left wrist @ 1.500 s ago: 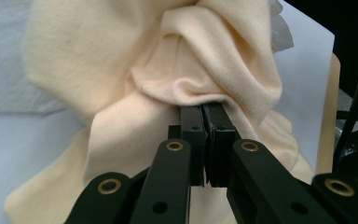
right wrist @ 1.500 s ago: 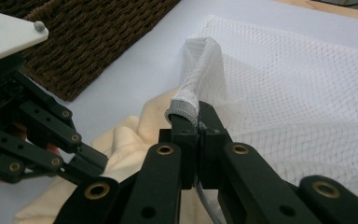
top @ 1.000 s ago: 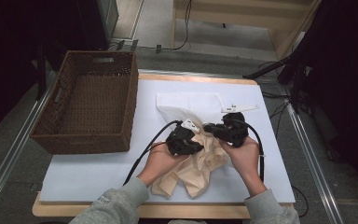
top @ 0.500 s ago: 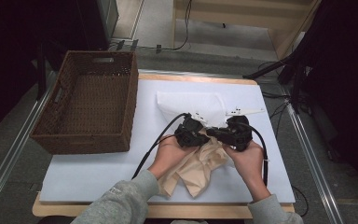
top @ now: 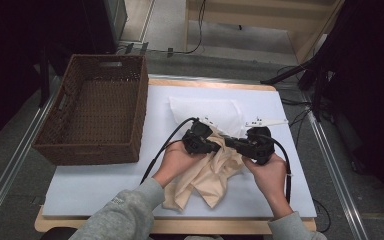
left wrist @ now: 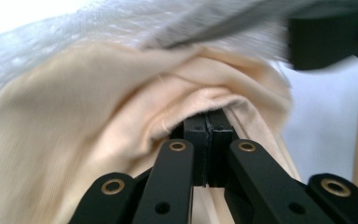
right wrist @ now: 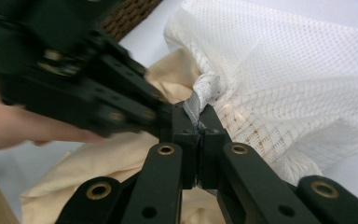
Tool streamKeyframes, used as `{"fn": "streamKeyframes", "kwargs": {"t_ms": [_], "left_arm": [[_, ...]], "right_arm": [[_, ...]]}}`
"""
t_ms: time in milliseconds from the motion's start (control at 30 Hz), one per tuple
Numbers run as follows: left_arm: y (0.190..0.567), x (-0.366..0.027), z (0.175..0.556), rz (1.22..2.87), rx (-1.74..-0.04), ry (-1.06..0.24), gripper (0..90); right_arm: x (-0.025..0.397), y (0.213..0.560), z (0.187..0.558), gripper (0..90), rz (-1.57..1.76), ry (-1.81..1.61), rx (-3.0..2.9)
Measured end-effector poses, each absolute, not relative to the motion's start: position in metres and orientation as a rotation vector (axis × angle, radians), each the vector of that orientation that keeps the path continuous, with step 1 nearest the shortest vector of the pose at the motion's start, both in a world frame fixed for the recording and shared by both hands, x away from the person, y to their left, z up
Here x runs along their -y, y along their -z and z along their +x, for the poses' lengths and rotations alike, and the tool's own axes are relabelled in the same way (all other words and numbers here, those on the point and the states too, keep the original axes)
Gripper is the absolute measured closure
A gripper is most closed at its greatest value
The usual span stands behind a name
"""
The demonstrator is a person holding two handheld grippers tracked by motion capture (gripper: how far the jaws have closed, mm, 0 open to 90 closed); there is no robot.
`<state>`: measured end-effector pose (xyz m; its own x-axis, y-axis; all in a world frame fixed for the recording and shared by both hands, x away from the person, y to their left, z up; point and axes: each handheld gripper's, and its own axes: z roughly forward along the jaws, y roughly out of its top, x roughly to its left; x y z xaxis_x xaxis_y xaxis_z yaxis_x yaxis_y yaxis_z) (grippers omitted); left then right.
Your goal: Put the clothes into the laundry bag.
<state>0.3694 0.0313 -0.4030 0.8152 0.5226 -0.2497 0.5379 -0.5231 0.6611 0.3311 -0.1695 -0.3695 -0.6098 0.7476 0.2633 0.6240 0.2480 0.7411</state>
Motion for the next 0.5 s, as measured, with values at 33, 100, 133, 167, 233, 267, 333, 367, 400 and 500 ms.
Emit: {"fn": "streamKeyframes", "kwargs": {"t_ms": [33,100,133,167,233,267,333,367,400,500], "left_arm": [[0.403,-0.031,0.369,2.226,-0.775,0.025,90.0],[0.391,-0.047,0.366,2.217,-0.743,0.028,90.0],[0.388,-0.054,0.367,2.207,-0.743,0.036,90.0],[0.386,-0.061,0.368,2.197,-0.748,0.031,90.0],[0.384,-0.073,0.373,2.193,-0.766,0.028,90.0],[0.383,-0.079,0.376,2.195,-0.785,0.017,90.0],[0.384,-0.09,0.381,2.188,-0.819,0.005,90.0],[0.385,-0.095,0.384,2.192,-0.829,-0.004,90.0],[0.386,-0.099,0.387,2.194,-0.839,-0.007,90.0],[0.391,-0.105,0.393,2.188,-0.871,-0.015,90.0]], "right_arm": [[0.17,0.371,0.332,89.3,1.308,-1.29,-2.365],[0.171,0.372,0.333,89.3,1.312,-1.277,-2.365],[0.172,0.372,0.334,89.2,1.317,-1.281,-2.363],[0.172,0.372,0.334,89.2,1.314,-1.285,-2.361],[0.172,0.371,0.334,89.2,1.312,-1.289,-2.363],[0.172,0.371,0.334,89.2,1.308,-1.29,-2.364],[0.172,0.37,0.335,89.2,1.309,-1.292,-2.364],[0.172,0.37,0.335,89.2,1.309,-1.293,-2.364],[0.172,0.37,0.335,89.2,1.312,-1.296,-2.364],[0.173,0.369,0.337,89.2,1.313,-1.303,-2.368]]}}
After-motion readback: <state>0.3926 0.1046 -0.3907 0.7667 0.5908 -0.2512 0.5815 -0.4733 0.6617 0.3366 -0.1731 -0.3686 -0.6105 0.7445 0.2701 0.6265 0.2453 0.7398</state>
